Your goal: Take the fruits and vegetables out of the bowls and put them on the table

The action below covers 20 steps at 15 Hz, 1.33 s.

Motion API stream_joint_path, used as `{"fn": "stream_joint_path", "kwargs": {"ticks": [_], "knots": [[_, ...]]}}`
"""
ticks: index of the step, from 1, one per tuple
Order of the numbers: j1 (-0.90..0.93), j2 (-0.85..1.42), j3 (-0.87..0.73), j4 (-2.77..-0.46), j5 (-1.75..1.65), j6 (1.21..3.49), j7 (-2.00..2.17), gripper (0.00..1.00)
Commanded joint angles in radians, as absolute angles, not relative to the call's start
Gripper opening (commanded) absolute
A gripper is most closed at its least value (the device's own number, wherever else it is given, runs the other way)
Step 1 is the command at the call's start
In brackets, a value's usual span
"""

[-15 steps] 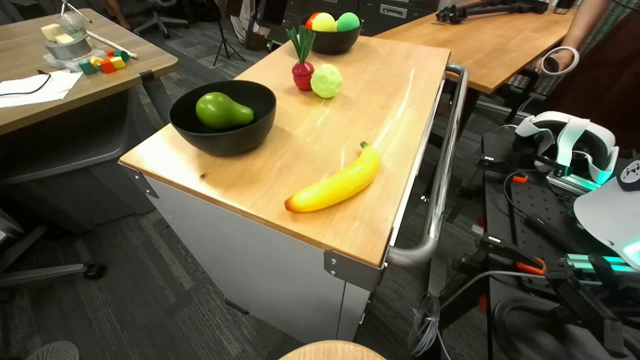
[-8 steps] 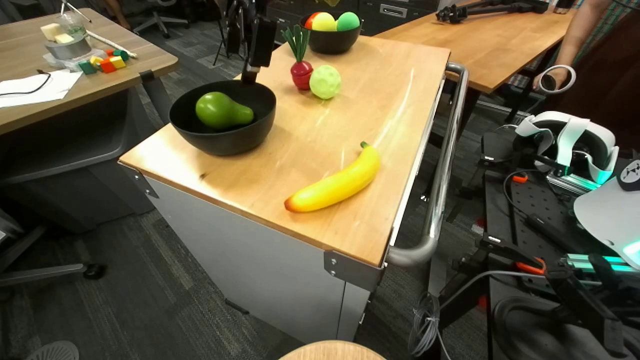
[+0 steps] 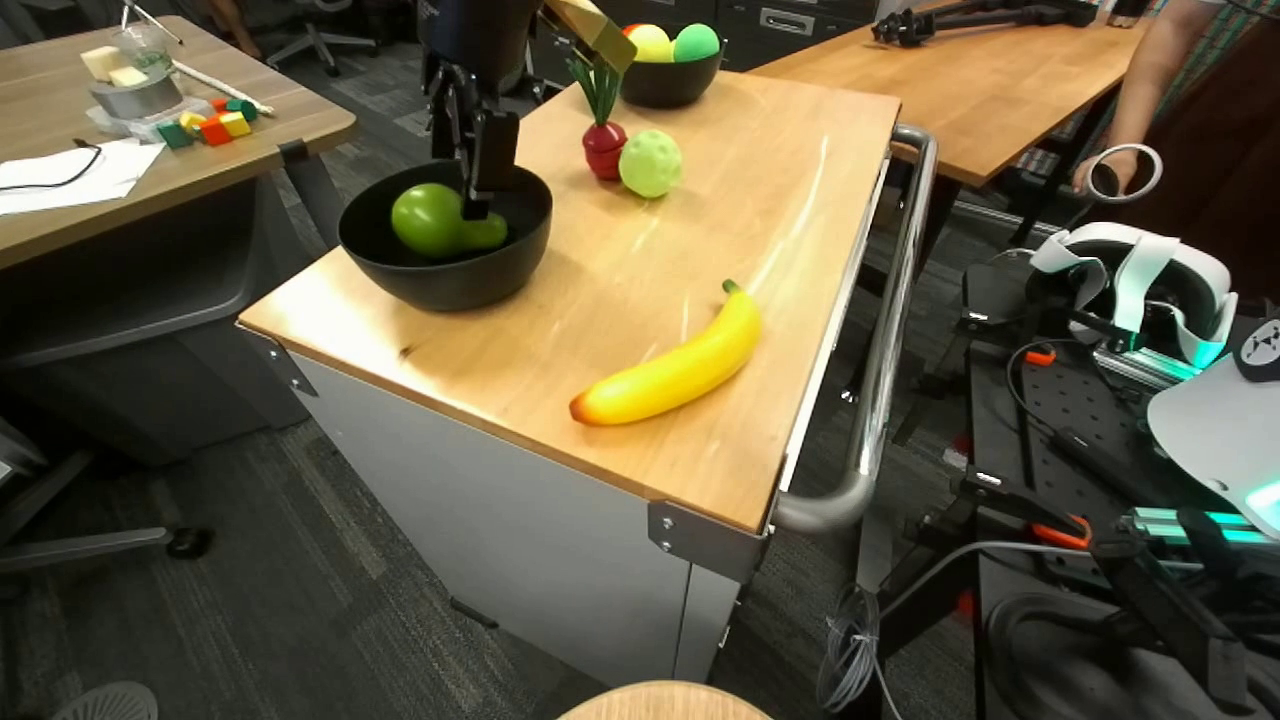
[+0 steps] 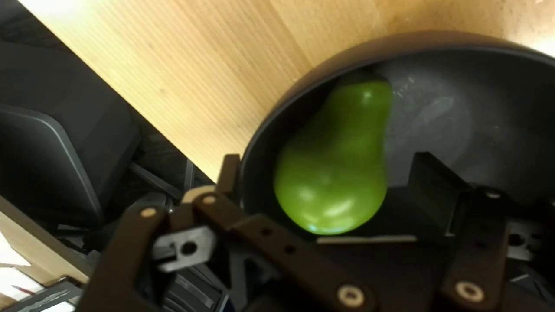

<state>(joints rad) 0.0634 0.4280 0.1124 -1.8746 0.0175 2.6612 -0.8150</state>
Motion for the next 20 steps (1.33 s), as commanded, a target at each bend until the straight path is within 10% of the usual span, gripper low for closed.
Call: {"fn": "stream_joint_path", "kwargs": {"ticks": [1, 20], "knots": [[0.069, 0.475, 0.135, -1.807, -0.053, 2.664, -0.769, 0.98], [0.124, 0.407, 0.122, -1.874, -0.313, 2.759, -0.638, 1.00]]}}
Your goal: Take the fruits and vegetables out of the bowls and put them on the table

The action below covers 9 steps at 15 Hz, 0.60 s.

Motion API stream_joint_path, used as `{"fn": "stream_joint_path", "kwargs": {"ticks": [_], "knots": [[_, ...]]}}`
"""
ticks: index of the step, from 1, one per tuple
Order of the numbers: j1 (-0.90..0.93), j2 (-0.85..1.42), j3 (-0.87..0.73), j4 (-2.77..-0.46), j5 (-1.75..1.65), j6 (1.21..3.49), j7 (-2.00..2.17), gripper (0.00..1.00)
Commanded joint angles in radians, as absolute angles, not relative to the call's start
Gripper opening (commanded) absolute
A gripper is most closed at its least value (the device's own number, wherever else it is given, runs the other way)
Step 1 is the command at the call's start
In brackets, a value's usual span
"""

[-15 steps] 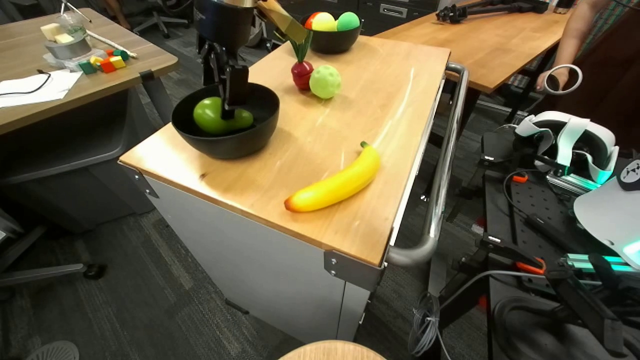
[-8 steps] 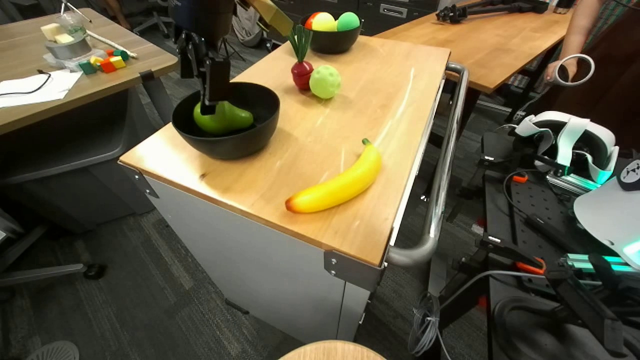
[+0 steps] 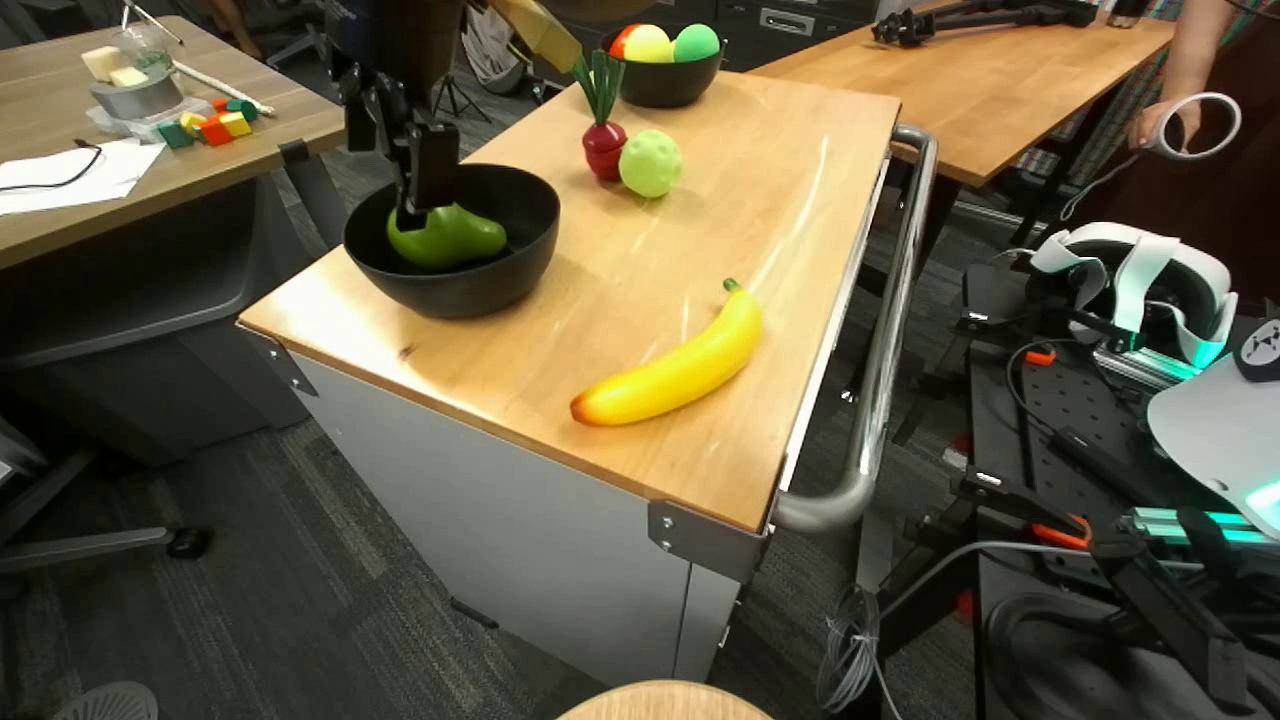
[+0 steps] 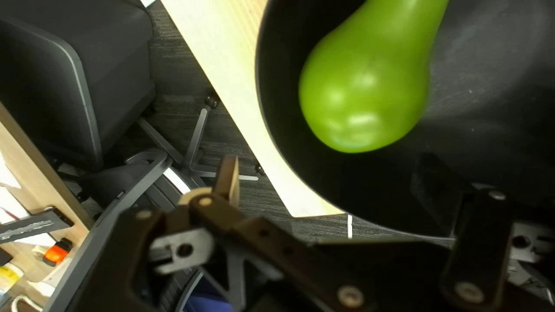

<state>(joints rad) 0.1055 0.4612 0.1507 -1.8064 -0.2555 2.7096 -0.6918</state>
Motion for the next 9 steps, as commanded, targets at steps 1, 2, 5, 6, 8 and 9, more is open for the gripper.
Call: {"fn": "stream_joint_path", "kwargs": {"ticks": [1, 2, 5, 6, 8, 9], "knots": [[0.124, 0.398, 0.118, -1.891, -0.329, 2.769, -0.623, 1.00], [0.125, 0.390, 0.116, -1.906, -0.343, 2.776, -0.610, 1.00], [0.126, 0.364, 0.117, -1.960, -0.376, 2.798, -0.572, 1.00], [0.125, 0.359, 0.119, -1.976, -0.385, 2.807, -0.565, 1.00], [0.121, 0.361, 0.120, -1.994, -0.403, 2.828, -0.568, 1.00], [0.122, 0.365, 0.115, -1.997, -0.413, 2.833, -0.558, 1.00]]}}
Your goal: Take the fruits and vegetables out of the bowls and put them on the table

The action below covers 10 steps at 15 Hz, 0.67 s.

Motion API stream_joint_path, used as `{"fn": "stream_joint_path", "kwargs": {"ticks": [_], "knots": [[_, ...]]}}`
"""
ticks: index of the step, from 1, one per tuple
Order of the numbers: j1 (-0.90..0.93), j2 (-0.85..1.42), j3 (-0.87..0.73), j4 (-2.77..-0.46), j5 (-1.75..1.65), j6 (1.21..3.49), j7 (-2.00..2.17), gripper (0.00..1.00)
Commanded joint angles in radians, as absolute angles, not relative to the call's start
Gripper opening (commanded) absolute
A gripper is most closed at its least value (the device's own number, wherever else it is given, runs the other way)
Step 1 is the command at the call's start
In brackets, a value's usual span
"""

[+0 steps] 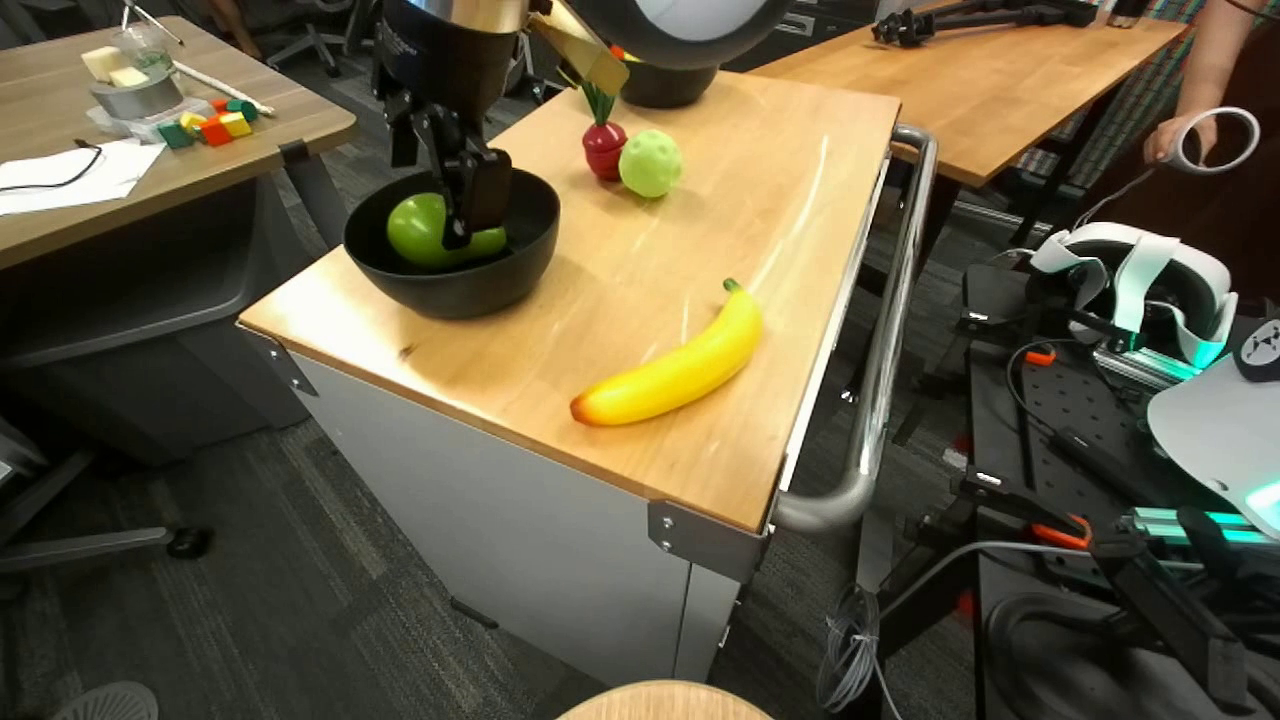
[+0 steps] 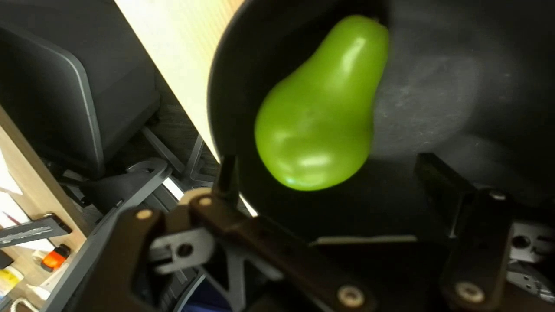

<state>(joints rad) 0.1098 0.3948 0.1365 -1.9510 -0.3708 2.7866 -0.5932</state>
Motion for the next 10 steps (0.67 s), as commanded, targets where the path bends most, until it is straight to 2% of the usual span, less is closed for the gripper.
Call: {"fn": "stream_joint_path", "kwargs": {"ticks": [1, 10], "knots": [[0.119, 0.373, 0.112, -1.996, -0.416, 2.843, -0.551, 1.00], [0.108, 0.407, 0.084, -1.993, -0.424, 2.873, -0.548, 0.98]]}}
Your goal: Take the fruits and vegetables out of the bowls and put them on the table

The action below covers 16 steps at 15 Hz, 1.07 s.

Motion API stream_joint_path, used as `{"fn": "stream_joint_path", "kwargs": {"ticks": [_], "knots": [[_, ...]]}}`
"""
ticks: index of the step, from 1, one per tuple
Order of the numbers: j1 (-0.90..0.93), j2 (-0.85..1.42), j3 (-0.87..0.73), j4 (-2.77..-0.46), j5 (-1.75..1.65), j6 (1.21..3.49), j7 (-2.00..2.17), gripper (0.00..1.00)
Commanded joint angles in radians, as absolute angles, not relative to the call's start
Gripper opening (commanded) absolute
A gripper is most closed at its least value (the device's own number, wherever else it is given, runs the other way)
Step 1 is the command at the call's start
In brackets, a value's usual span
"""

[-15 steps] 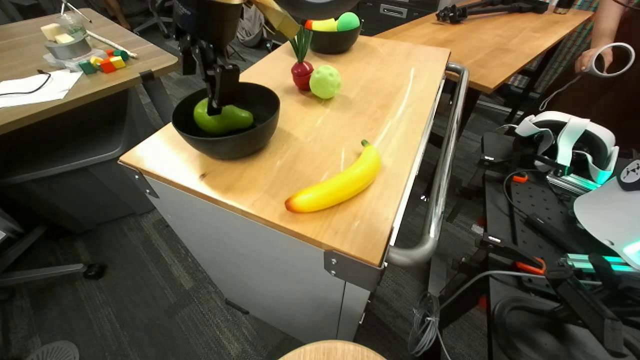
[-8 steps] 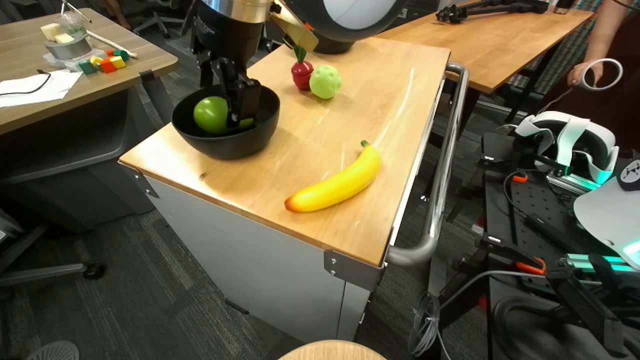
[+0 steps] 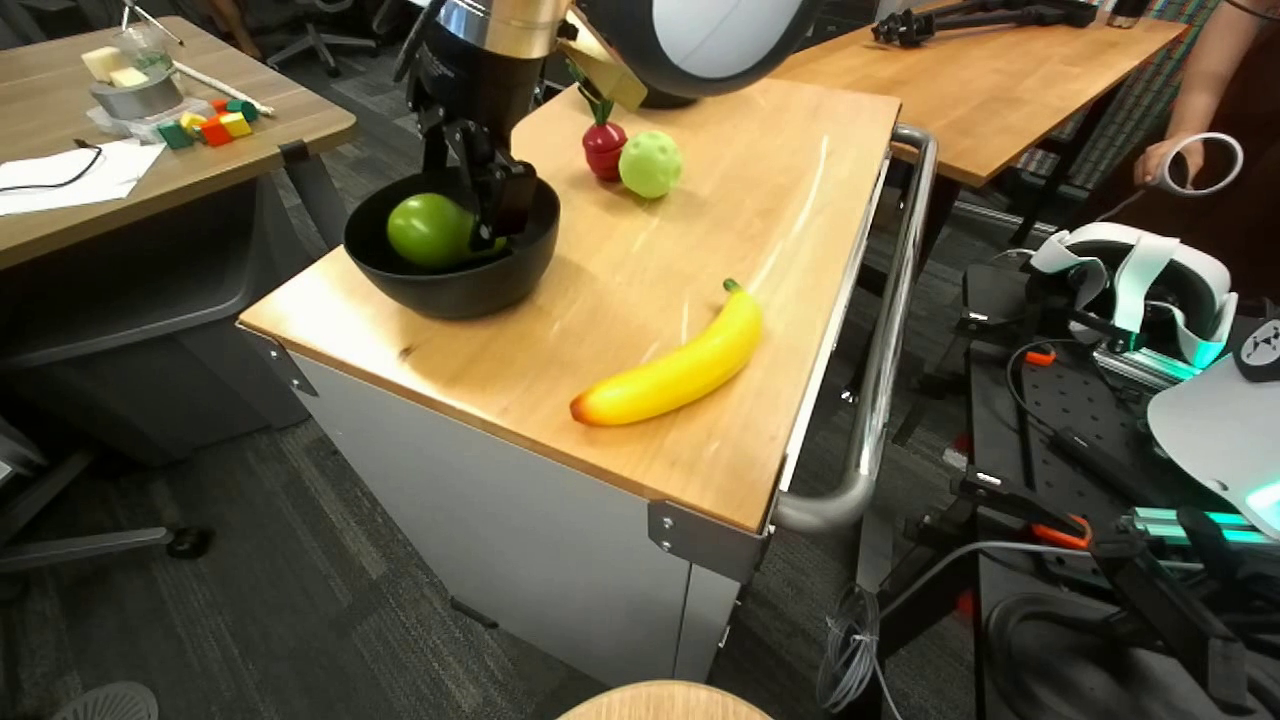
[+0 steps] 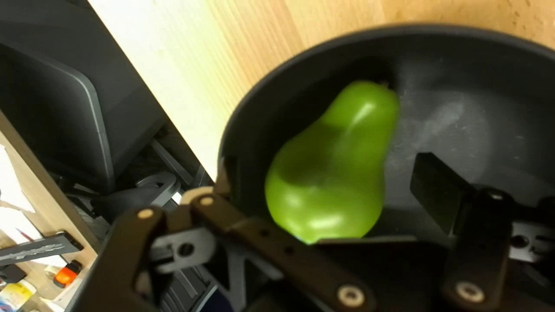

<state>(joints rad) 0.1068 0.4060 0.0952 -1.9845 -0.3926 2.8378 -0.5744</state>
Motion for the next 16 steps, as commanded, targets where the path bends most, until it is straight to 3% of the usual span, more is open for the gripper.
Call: {"fn": "stream_joint_path", "kwargs": {"ticks": [1, 8, 9, 11, 16], "knots": [[0.110, 0.411, 0.081, -1.994, -0.428, 2.873, -0.548, 0.98], [0.140, 0.476, 0.053, -1.968, -0.518, 2.874, -0.539, 0.95], [0.143, 0.486, 0.050, -1.958, -0.527, 2.874, -0.534, 0.77], [0.145, 0.493, 0.052, -1.948, -0.527, 2.867, -0.523, 0.67], [0.119, 0.472, 0.078, -1.970, -0.499, 2.864, -0.543, 0.27]]}}
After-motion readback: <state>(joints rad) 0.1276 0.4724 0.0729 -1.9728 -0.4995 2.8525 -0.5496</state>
